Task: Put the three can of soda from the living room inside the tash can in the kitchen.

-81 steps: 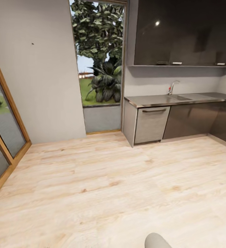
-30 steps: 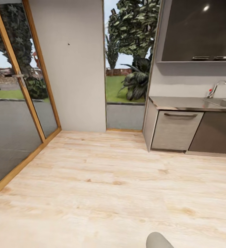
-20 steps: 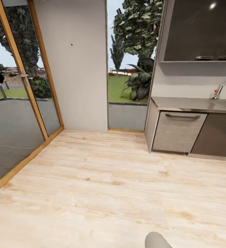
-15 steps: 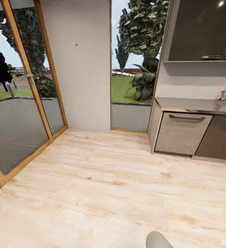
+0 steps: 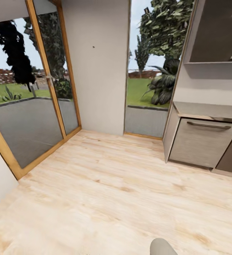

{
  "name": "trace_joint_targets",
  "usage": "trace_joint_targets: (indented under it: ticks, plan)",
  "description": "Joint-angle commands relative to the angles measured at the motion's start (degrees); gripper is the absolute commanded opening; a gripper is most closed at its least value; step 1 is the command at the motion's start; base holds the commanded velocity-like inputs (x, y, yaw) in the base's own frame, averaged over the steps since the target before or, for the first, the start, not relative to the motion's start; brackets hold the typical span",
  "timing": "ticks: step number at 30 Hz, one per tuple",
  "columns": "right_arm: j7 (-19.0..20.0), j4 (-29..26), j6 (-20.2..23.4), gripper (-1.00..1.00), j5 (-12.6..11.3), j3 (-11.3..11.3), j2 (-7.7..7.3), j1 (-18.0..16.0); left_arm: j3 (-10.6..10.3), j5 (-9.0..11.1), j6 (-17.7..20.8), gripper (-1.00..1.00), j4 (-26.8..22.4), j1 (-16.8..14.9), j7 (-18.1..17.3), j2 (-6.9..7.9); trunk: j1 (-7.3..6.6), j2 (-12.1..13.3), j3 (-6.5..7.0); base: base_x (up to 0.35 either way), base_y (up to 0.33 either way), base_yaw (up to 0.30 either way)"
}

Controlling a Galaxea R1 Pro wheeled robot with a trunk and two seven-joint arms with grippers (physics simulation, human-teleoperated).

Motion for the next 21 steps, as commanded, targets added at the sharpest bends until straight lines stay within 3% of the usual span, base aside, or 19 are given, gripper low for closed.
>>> trace_joint_targets:
  ticks: [1,21]
  plan:
    - [0.3,-0.1,0.0,-1.00,0.0,-0.5,0.01,0.0,0.0,0.0,0.0,1.00,0.0,0.0,0.0,0.00,0.00,0.0,0.00,0.000,-0.211,0.259]
    - [0.8,-1.8,0.0,-1.00,0.3,-0.2,0.19,-0.1,0.1,0.1,0.5,1.00,-0.3,-0.2,0.2,-0.38,0.00,0.0,0.00,0.008,-0.212,0.259]
